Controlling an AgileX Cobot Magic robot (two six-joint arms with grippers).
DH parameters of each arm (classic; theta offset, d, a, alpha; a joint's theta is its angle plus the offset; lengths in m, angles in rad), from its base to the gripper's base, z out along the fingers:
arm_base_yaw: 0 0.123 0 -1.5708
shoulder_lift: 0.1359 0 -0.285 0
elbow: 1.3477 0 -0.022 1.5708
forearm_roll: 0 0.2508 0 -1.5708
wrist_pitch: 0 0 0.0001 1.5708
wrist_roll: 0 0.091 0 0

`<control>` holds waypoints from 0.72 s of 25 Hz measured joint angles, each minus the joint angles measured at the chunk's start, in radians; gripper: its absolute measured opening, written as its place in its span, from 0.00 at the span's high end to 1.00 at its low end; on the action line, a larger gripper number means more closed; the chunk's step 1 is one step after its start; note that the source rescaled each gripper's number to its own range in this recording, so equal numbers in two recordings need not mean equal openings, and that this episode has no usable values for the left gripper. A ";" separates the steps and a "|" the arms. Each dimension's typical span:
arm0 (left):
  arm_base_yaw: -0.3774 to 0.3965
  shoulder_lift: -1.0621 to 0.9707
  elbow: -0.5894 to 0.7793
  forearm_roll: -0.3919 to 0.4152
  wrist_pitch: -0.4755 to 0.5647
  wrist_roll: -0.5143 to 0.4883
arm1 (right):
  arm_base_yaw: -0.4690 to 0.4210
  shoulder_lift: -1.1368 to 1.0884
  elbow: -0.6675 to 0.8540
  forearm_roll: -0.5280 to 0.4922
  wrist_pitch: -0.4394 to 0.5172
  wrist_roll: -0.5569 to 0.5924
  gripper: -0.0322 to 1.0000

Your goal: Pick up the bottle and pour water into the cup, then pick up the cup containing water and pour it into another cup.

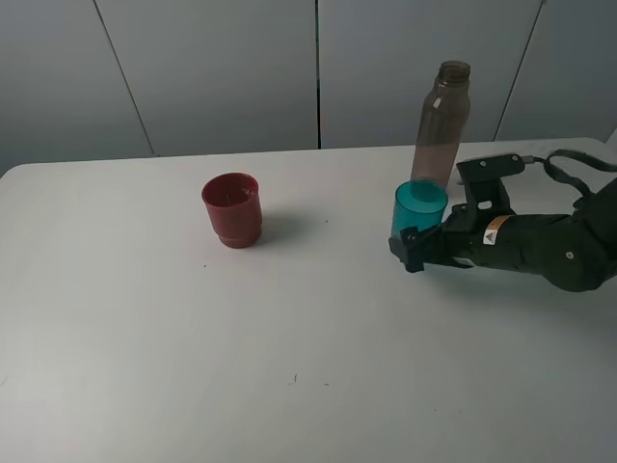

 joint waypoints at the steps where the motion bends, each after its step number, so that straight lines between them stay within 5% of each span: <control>1: 0.000 0.000 0.000 0.000 0.000 0.000 | 0.000 -0.034 0.004 -0.014 0.068 0.002 0.01; 6: 0.000 0.000 0.000 0.000 0.000 0.000 | 0.000 -0.273 0.010 -0.045 0.390 0.017 0.01; 12: 0.000 0.000 0.000 0.000 0.000 0.000 | 0.000 -0.644 0.004 -0.047 0.658 0.020 0.01; 18: 0.000 0.000 0.000 0.000 0.000 0.000 | 0.000 -1.004 -0.123 -0.045 1.036 0.016 0.01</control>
